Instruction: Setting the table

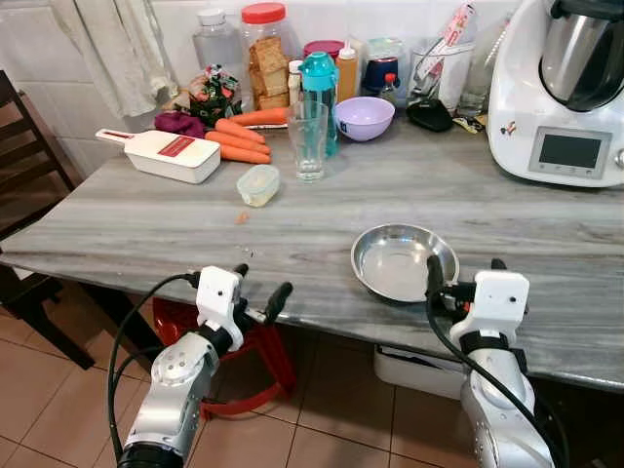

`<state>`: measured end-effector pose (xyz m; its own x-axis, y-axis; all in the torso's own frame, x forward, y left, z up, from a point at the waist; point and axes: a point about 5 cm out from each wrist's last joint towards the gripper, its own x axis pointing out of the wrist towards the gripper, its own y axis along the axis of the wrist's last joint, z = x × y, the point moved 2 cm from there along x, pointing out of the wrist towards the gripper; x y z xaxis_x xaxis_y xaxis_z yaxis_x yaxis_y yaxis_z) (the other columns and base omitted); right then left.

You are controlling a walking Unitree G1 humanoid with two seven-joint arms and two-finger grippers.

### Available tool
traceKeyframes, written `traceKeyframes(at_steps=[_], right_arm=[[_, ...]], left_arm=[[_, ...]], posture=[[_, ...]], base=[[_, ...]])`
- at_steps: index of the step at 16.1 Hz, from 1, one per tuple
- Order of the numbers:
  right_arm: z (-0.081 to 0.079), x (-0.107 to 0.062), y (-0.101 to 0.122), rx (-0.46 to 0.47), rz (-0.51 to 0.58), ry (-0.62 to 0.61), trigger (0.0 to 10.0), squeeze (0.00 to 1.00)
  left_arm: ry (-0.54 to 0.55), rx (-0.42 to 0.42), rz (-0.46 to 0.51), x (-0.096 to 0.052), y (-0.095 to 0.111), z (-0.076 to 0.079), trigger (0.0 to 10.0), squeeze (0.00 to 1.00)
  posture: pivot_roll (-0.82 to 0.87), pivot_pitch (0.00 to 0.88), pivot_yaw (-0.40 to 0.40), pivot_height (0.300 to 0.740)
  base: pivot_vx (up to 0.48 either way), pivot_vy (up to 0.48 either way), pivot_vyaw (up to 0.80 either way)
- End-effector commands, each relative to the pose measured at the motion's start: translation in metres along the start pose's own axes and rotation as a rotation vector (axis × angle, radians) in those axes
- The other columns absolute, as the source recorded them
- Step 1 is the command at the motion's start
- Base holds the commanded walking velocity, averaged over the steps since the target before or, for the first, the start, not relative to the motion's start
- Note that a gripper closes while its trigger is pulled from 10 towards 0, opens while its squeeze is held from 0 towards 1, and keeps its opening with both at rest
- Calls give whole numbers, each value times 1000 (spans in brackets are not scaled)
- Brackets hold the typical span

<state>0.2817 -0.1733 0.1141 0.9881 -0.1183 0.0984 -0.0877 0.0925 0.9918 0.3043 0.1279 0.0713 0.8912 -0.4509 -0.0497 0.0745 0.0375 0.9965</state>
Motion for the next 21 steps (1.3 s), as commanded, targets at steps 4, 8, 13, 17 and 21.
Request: traceKeyframes(at_steps=[4,8,13,17,21], right_arm=[[1,2,3,-10,-19,3,10000,192],[4,4,4,10,-16,-8,10000,0],[3,6,6,14,-4,-11,10000,0],[3,7,-3,67,-70,-28,10000,0],[2,6,-6,106,-94,-19,10000,0]], left_arm=[[63,39,-6,5,3,-1,10000,0],[71,66,-21,7,3,1,10000,0],[69,75,-31,7,2,2,10000,0],[53,91,-38,8,3,4,10000,0],[44,94,-41,8,2,6,10000,0]], posture=[[-98,0,69,740],[-100,0,76,740],[-95,0,76,740],[-94,0,78,740],[-96,0,79,740]], base=[[0,0,-387],[0,0,-594],[0,0,0],[-60,0,0],[-189,0,0]])
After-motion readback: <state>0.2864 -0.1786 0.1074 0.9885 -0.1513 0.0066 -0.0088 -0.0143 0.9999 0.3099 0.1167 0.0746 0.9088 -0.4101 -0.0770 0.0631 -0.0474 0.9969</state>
